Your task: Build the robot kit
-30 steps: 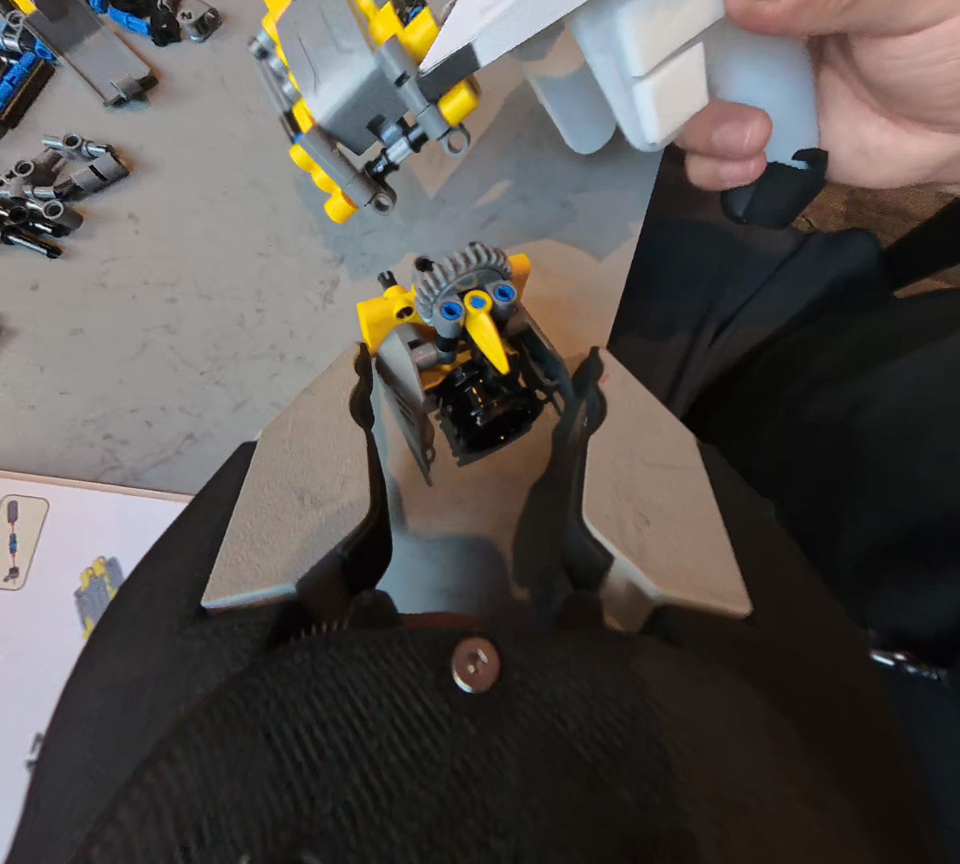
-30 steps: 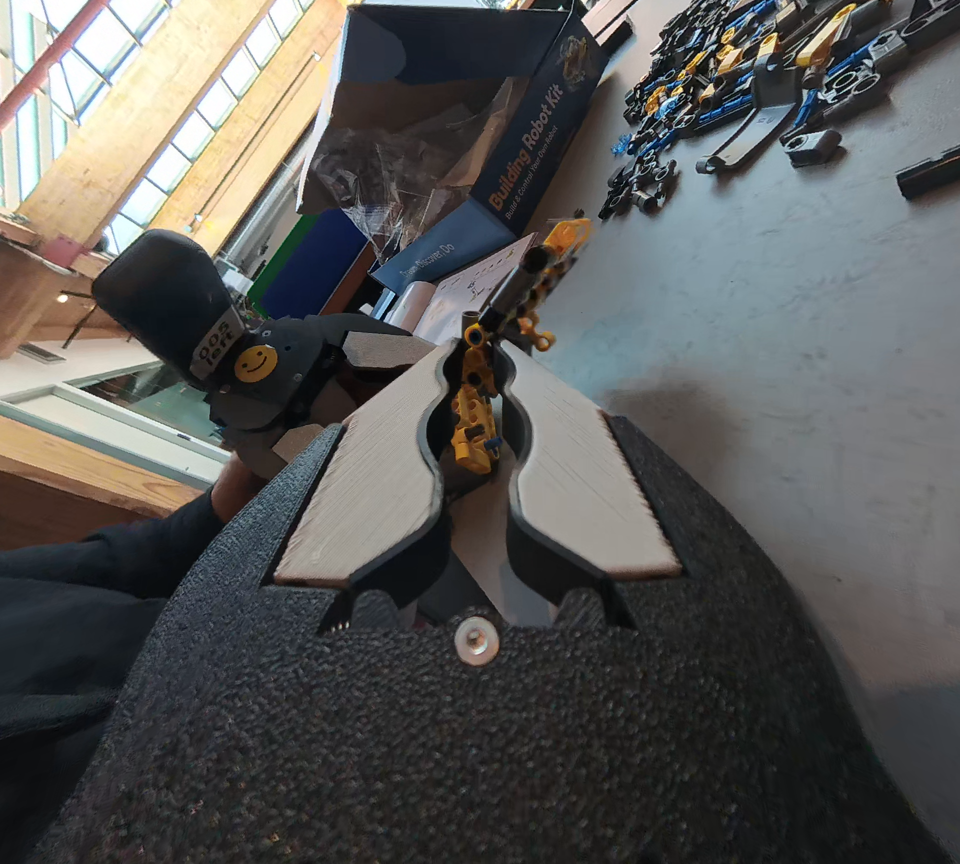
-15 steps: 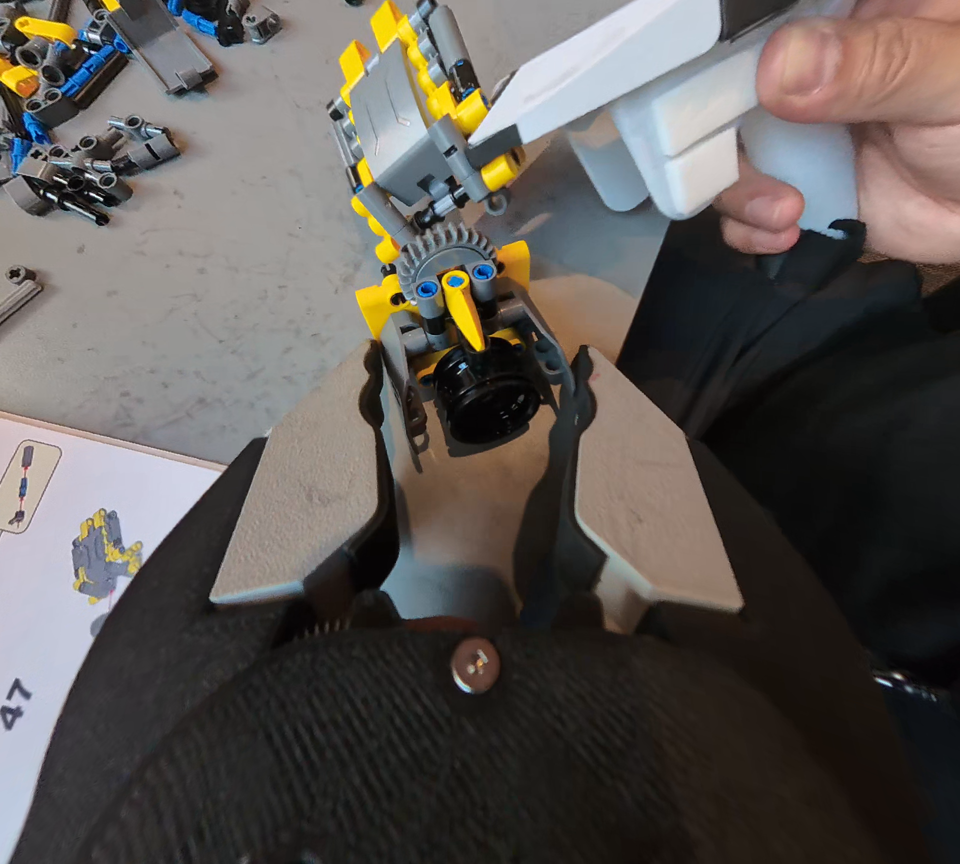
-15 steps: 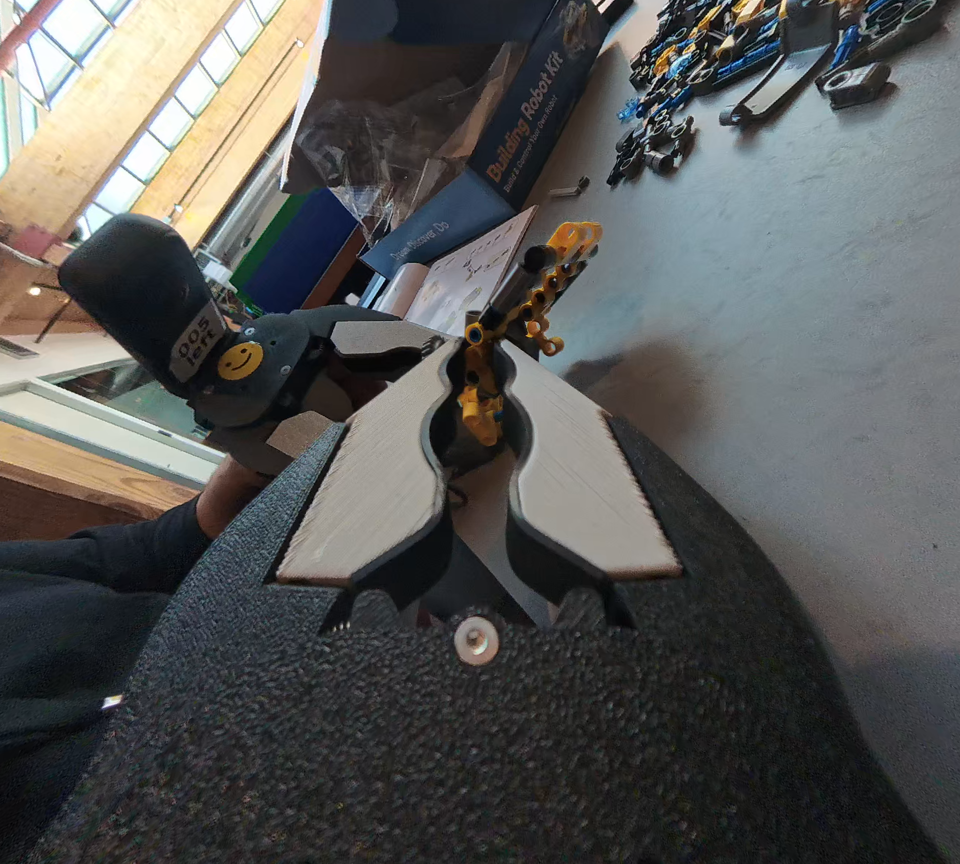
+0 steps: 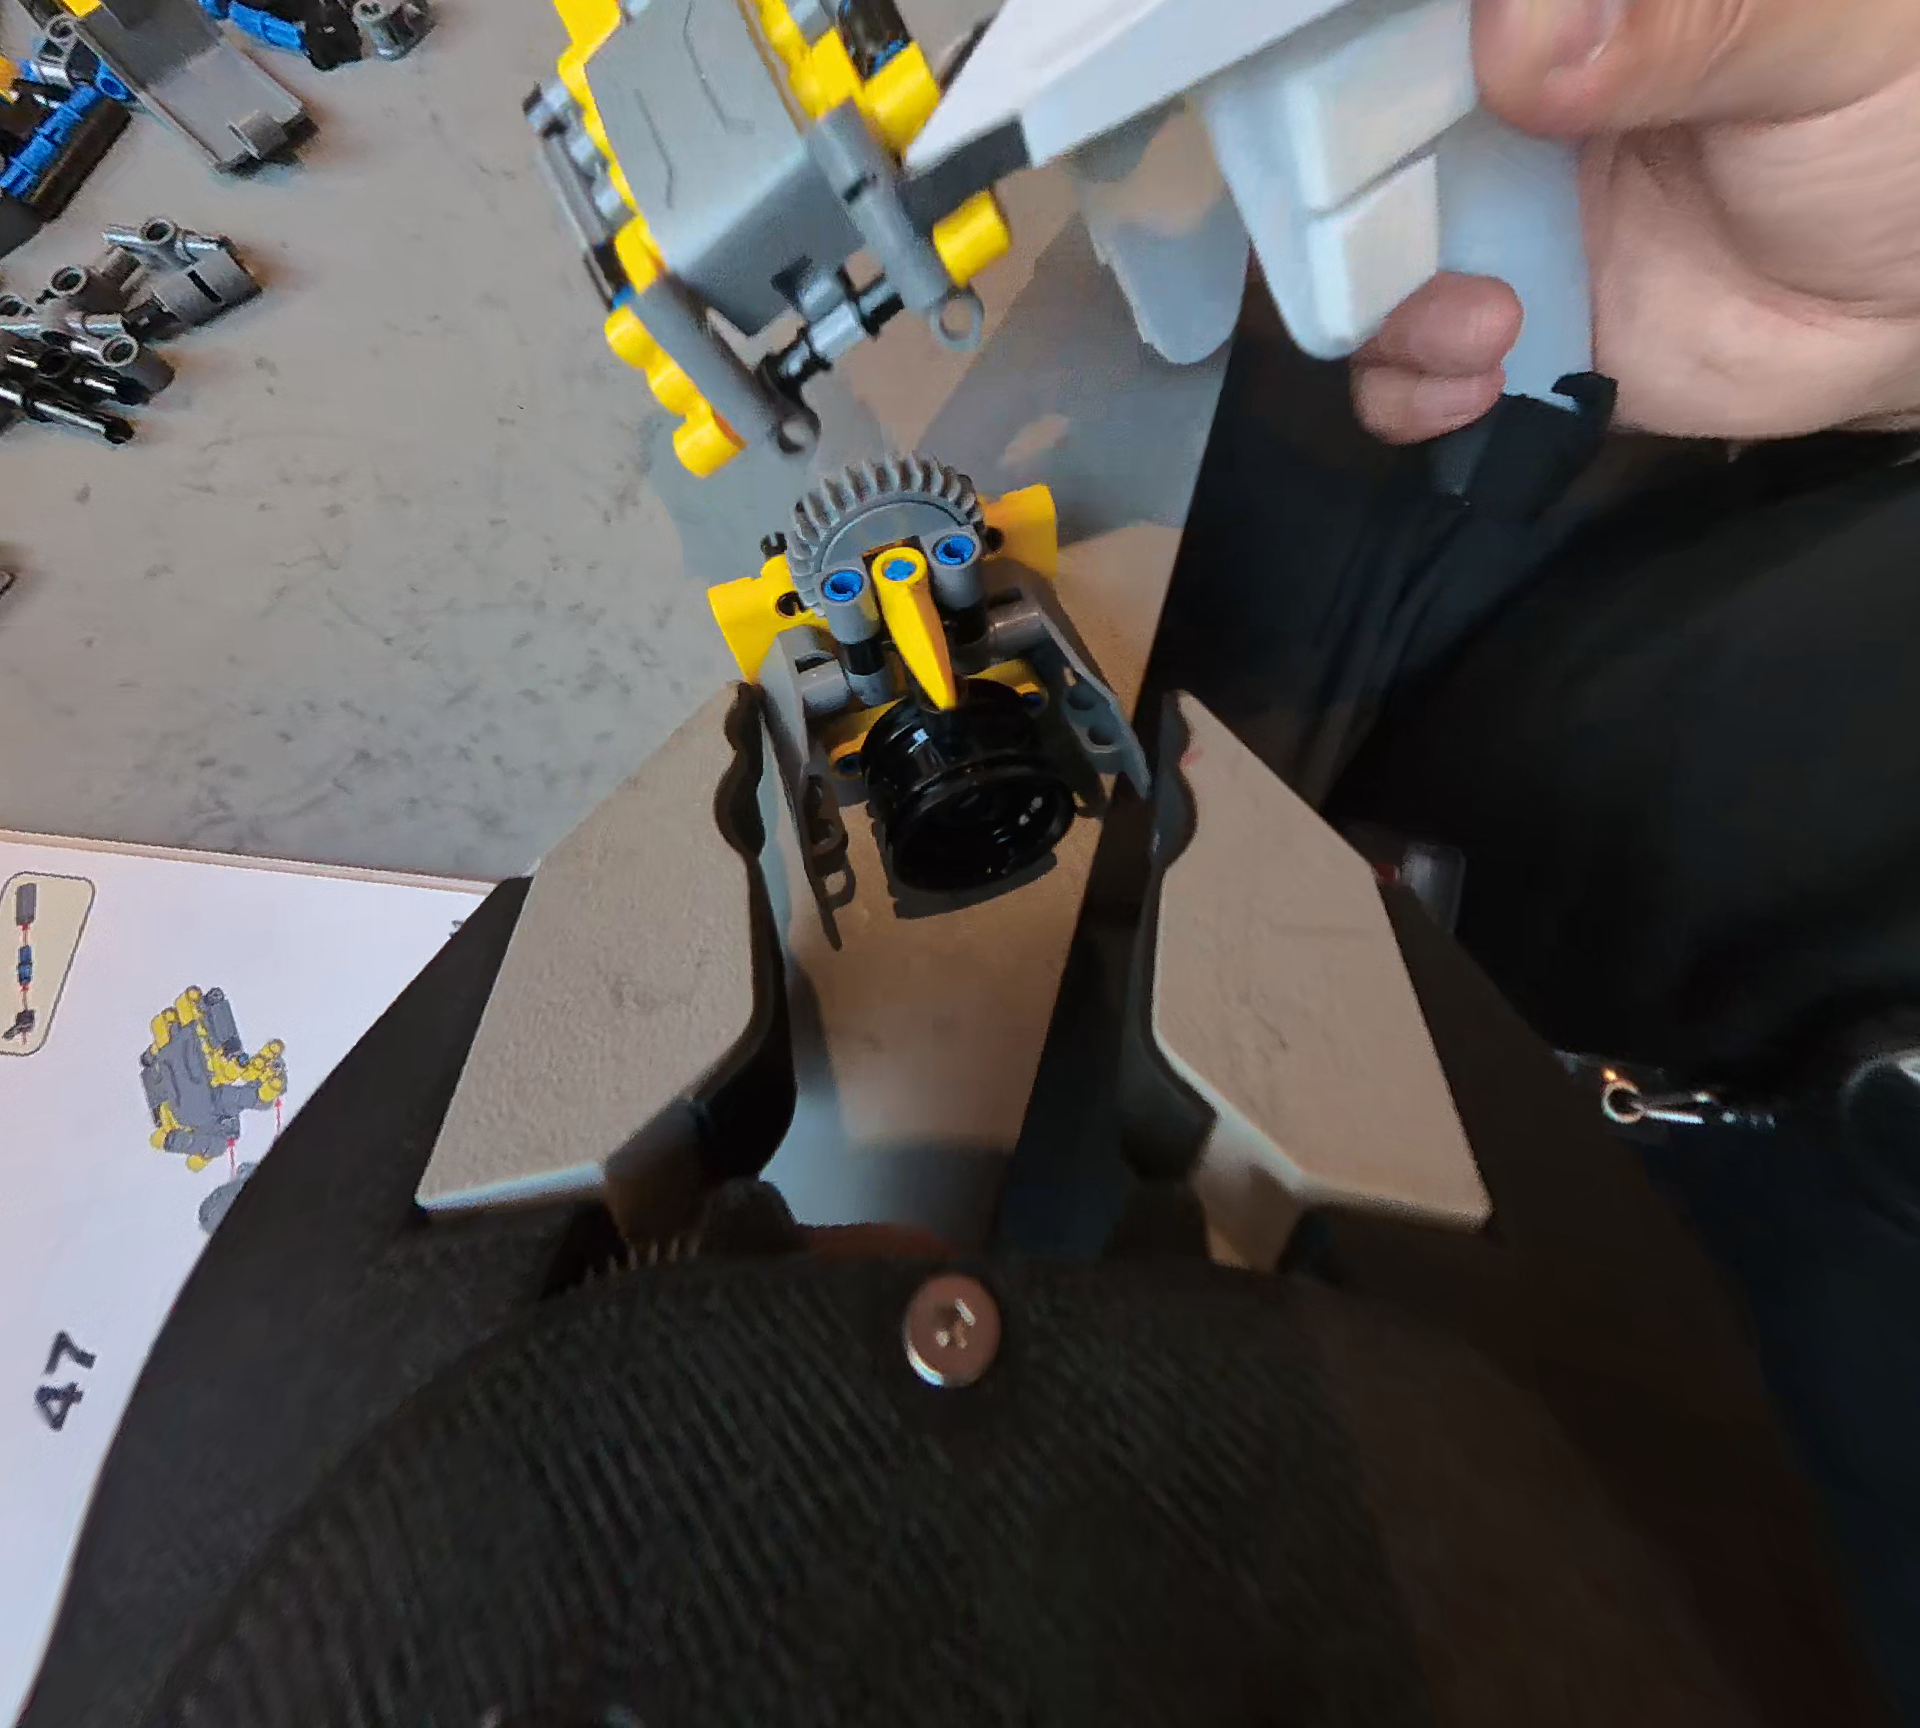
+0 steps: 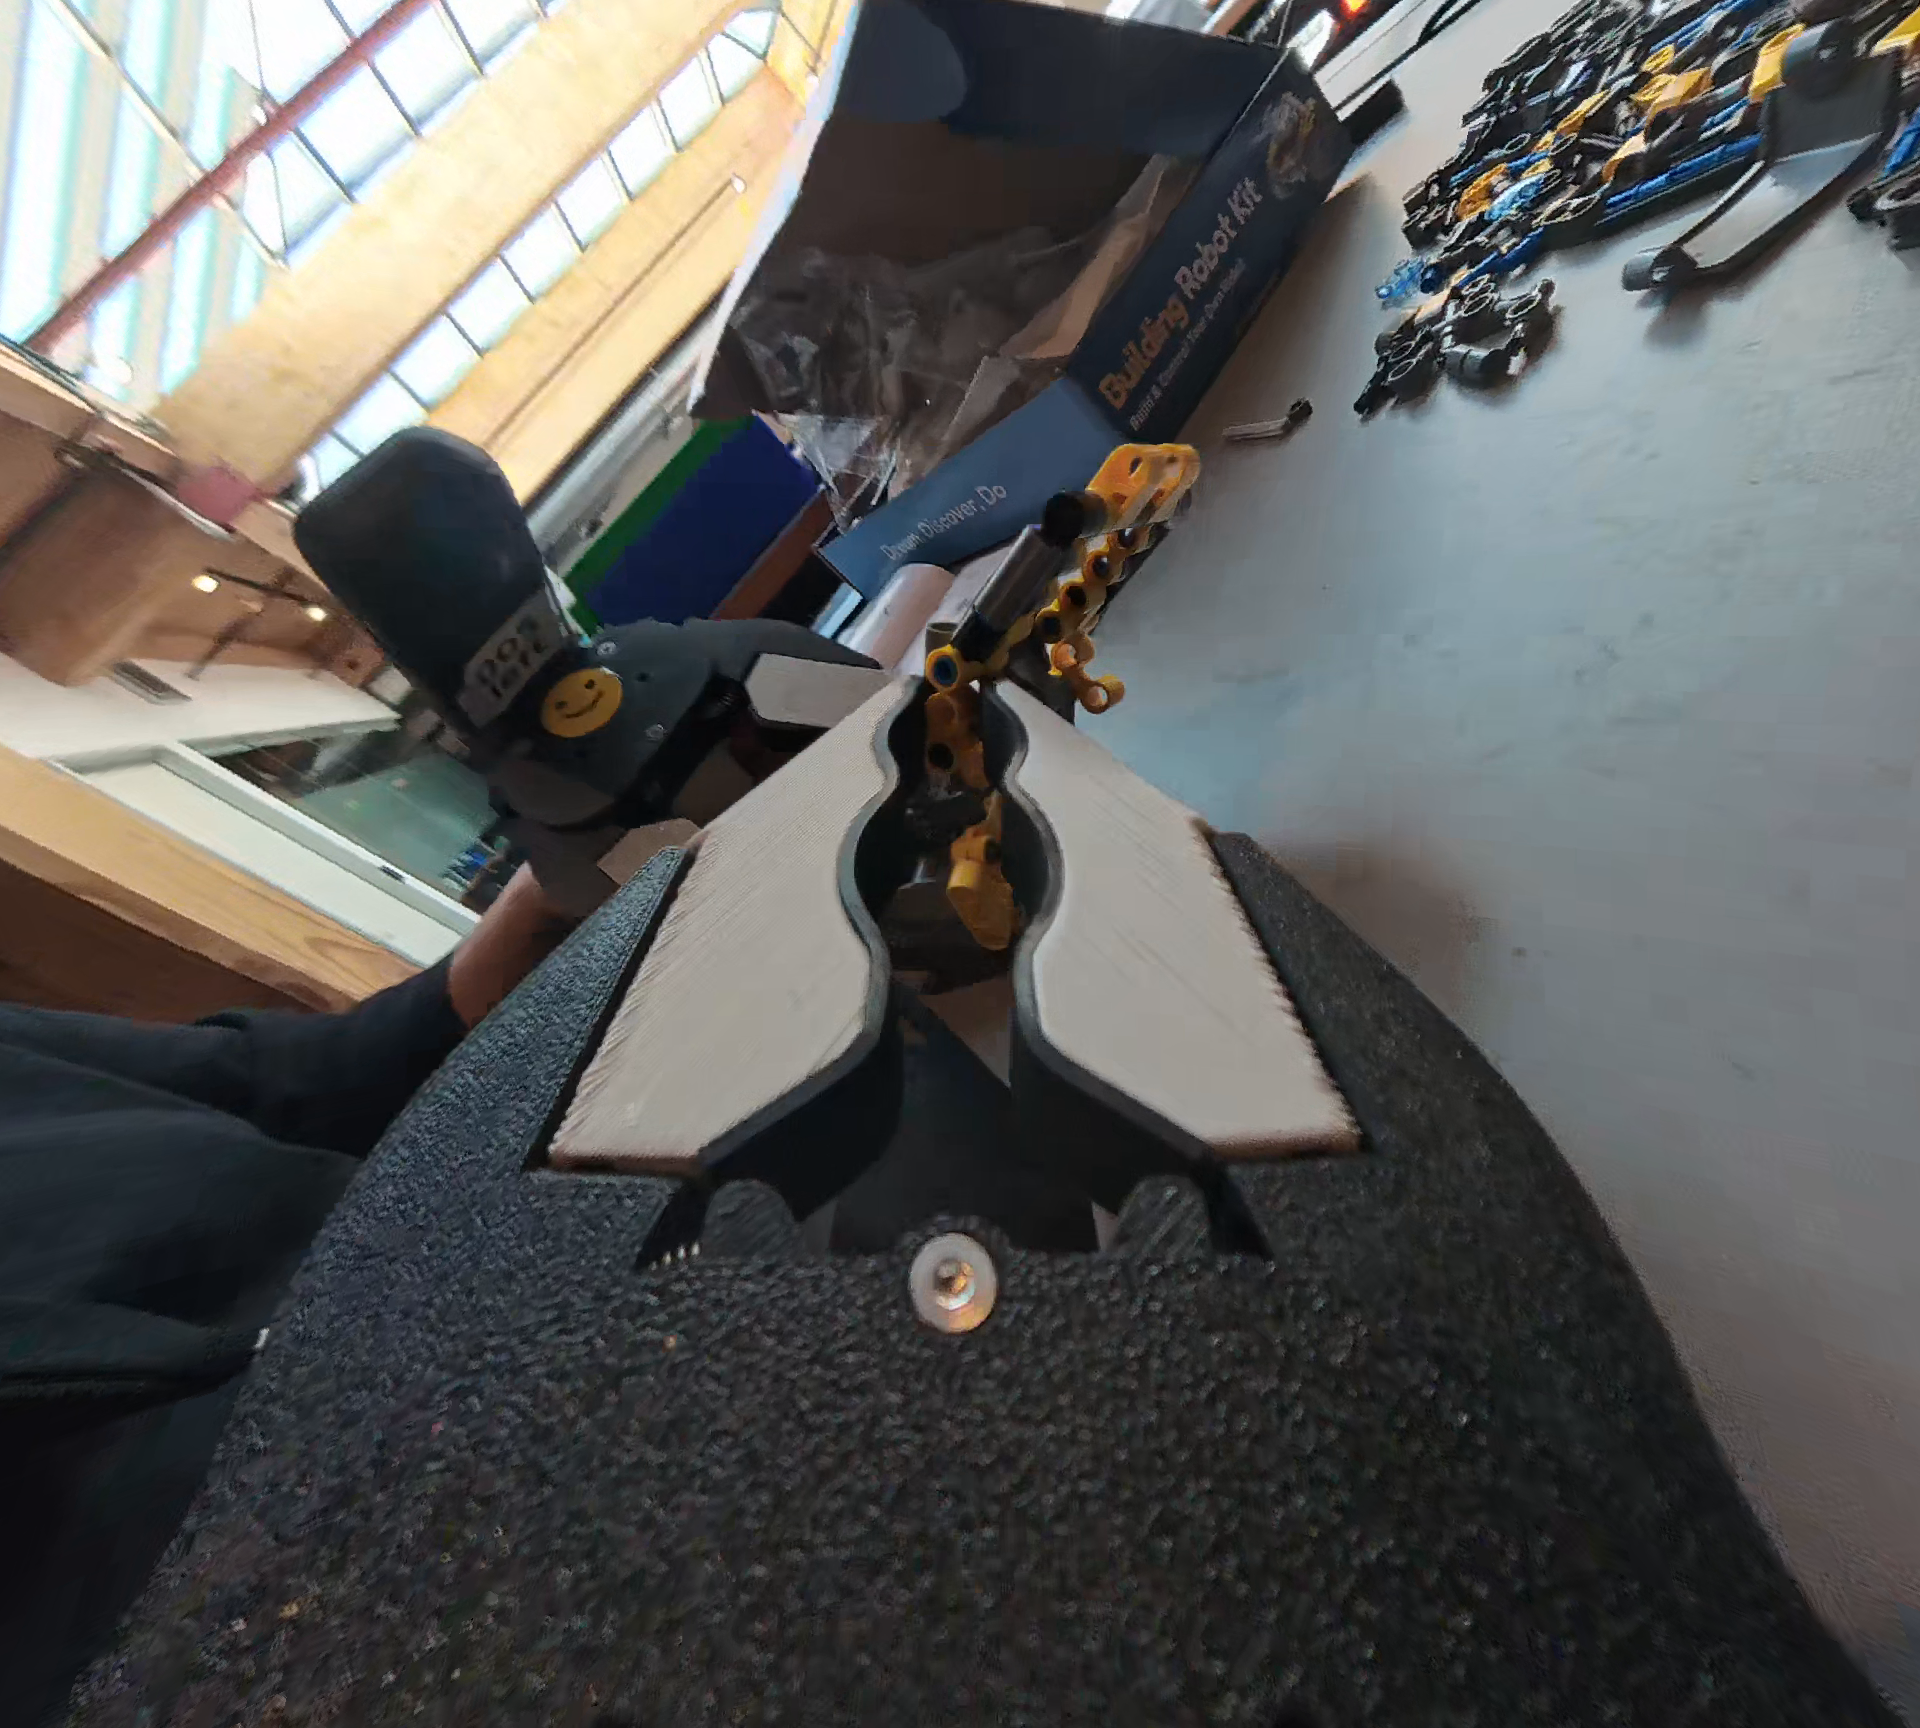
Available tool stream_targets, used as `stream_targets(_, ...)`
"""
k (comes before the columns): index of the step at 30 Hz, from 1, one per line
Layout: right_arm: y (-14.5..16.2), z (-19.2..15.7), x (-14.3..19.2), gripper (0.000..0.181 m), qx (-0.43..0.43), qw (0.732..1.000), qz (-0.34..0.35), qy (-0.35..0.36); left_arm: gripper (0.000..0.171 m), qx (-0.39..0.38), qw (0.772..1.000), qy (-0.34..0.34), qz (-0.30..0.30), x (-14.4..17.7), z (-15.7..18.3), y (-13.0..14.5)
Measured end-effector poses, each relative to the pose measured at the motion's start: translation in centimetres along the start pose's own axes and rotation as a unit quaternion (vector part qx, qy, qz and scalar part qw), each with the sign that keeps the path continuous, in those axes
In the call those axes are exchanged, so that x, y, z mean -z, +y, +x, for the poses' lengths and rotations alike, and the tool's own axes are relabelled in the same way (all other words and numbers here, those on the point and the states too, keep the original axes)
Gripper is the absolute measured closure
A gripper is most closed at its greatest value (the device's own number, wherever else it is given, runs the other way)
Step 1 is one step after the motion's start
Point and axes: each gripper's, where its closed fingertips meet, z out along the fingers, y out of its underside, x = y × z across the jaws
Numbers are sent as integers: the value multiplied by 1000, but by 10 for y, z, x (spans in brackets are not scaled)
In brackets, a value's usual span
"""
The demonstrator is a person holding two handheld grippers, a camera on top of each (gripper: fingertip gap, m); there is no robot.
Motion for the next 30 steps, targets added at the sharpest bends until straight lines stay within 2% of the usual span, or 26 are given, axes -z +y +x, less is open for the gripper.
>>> stream_targets(4,-20,-3,9,173,-71,995,35,-56,87,50,997,44,29,6,4,-10)
stream_targets(8,-33,-19,11,173,-95,986,50,-127,106,113,980,110,119,35,-7,-43)
stream_targets(12,-39,-38,8,172,-80,979,44,-180,118,155,963,165,149,44,-33,-67)
stream_targets(16,-39,-49,8,172,-62,975,22,-211,128,168,933,275,163,44,-22,-86)
stream_targets(19,-40,-49,11,172,-60,973,3,-222,136,181,901,344,193,52,-10,-100)
stream_targets(22,-38,-52,12,172,-59,970,-8,-235,152,201,880,376,208,54,-8,-107)
stream_targets(25,-38,-45,10,172,-53,974,-14,-220,154,191,890,358,206,50,-12,-108)
stream_targets(27,-37,-36,8,170,-50,981,-26,-185,155,188,900,341,194,48,-18,-107)
stream_targets(30,-30,-26,9,167,19,991,-49,-122,156,202,903,338,172,46,-23,-108)
